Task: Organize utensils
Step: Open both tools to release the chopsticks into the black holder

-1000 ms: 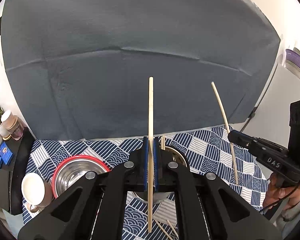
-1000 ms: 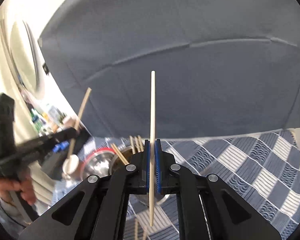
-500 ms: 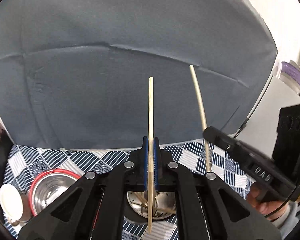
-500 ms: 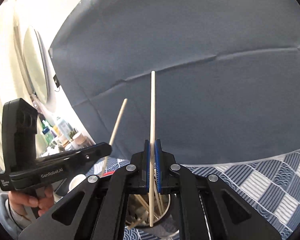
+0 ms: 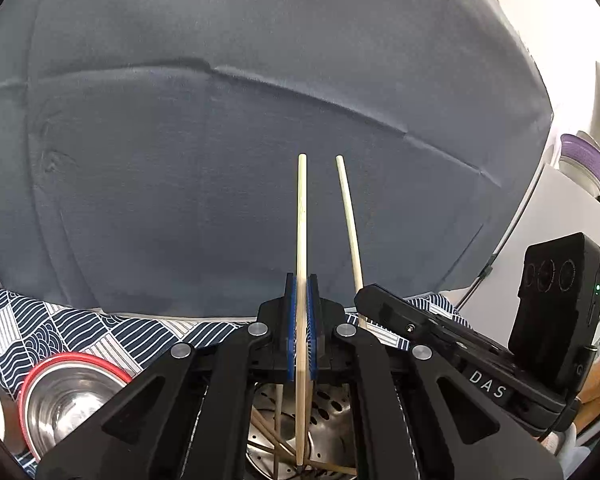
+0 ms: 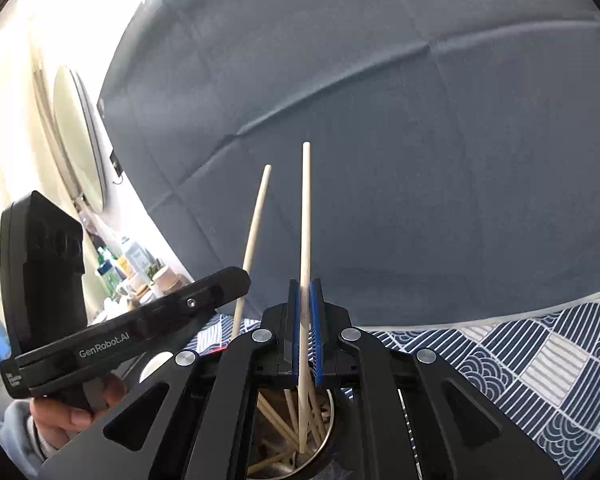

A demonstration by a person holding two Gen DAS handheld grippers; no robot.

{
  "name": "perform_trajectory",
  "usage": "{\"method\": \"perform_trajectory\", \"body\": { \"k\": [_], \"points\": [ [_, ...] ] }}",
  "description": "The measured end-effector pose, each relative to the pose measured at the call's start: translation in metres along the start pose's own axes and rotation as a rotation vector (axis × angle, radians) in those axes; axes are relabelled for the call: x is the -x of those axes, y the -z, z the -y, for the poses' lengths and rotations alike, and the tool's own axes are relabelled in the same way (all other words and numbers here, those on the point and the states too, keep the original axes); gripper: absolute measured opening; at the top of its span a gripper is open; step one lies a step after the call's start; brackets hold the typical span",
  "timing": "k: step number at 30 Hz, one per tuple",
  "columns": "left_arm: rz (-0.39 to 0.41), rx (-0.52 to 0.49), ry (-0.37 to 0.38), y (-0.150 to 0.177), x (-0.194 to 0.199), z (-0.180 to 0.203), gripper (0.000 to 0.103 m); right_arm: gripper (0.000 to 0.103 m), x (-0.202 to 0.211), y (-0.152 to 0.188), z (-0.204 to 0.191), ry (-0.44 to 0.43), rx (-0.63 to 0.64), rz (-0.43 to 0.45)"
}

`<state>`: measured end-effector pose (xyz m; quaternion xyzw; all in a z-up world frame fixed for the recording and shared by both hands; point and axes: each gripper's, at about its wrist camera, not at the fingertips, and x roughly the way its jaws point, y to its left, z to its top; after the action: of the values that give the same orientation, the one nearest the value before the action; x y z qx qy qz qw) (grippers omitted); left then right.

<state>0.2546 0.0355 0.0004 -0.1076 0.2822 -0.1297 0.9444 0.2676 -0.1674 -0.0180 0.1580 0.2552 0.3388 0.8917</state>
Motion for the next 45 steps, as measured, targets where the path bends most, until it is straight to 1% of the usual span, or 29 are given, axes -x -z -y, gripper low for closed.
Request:
{"method": "perform_trajectory", "body": {
  "k": [5,7,10,13,19,23,27,28,29,30,31,32,33,34,35,37,38,39,40,41,42,43,45],
  "points": [
    [-0.007,-0.008,0.011,0.016,-0.003,0.002,0.005,0.005,-0.006,0.012,0.003,-0.022,-0.007,-0.004],
    [-0.008,-0.018,0.004,0.020,-0.003,0.001,0.005,0.005,-0.007,0.017,0.000,-0.028,0.007,-0.006],
    [-0.003,0.000,0.005,0.026,-0.002,-0.002,0.005,0.005,-0.005,0.023,-0.003,-0.024,0.028,-0.007],
    [0.006,0.024,0.008,0.032,0.000,-0.003,0.005,0.005,-0.003,0.033,-0.006,-0.002,0.050,-0.013],
    [-0.007,-0.009,0.005,0.048,0.010,0.001,0.005,0.005,0.008,0.045,-0.012,0.027,0.098,-0.037],
    [-0.015,-0.007,-0.001,0.053,0.020,0.001,0.005,0.008,0.015,0.049,-0.018,0.053,0.123,-0.045],
    [-0.014,-0.003,-0.020,0.053,0.033,-0.002,0.006,0.009,0.027,0.047,-0.023,0.082,0.120,-0.038],
    [-0.012,0.000,-0.029,0.053,0.037,-0.003,0.010,0.010,0.030,0.047,-0.024,0.092,0.122,-0.039],
    [-0.009,0.003,-0.033,0.053,0.041,-0.004,0.012,0.017,0.033,0.046,-0.025,0.101,0.124,-0.038],
    [-0.004,0.010,-0.045,0.052,0.047,-0.006,0.021,0.023,0.037,0.045,-0.026,0.119,0.124,-0.032],
    [0.000,0.015,-0.053,0.052,0.052,-0.007,0.034,0.032,0.042,0.045,-0.027,0.130,0.124,-0.023],
    [0.003,0.027,-0.063,0.051,0.057,-0.010,0.041,0.035,0.046,0.044,-0.027,0.138,0.124,-0.018],
    [0.005,0.037,-0.069,0.051,0.060,-0.011,0.051,0.036,0.050,0.044,-0.028,0.151,0.123,-0.019],
    [0.009,0.058,-0.077,0.050,0.066,-0.015,0.057,0.036,0.052,0.043,-0.029,0.160,0.122,-0.022],
    [0.009,0.076,-0.083,0.050,0.070,-0.018,0.059,0.037,0.056,0.043,-0.030,0.172,0.122,-0.022],
    [0.006,0.095,-0.094,0.051,0.077,-0.021,0.070,0.048,0.063,0.042,-0.032,0.189,0.121,-0.018],
    [0.003,0.100,-0.104,0.052,0.081,-0.023,0.073,0.059,0.067,0.042,-0.033,0.204,0.117,-0.018],
    [0.001,0.103,-0.117,0.052,0.084,-0.024,0.082,0.067,0.071,0.042,-0.034,0.218,0.111,-0.016],
    [0.005,0.108,-0.131,0.054,0.088,-0.026,0.086,0.070,0.074,0.042,-0.036,0.227,0.108,-0.015],
    [0.006,0.113,-0.139,0.055,0.092,-0.027,0.087,0.075,0.077,0.042,-0.036,0.234,0.107,-0.016],
    [0.002,0.117,-0.145,0.057,0.093,-0.028,0.093,0.080,0.079,0.042,-0.037,0.239,0.105,-0.021],
    [-0.011,0.127,-0.159,0.058,0.095,-0.030,0.097,0.082,0.081,0.043,-0.037,0.238,0.099,-0.028],
    [-0.028,0.149,-0.174,0.062,0.098,-0.033,0.097,0.085,0.085,0.046,-0.037,0.242,0.089,-0.040]
  ]
}}
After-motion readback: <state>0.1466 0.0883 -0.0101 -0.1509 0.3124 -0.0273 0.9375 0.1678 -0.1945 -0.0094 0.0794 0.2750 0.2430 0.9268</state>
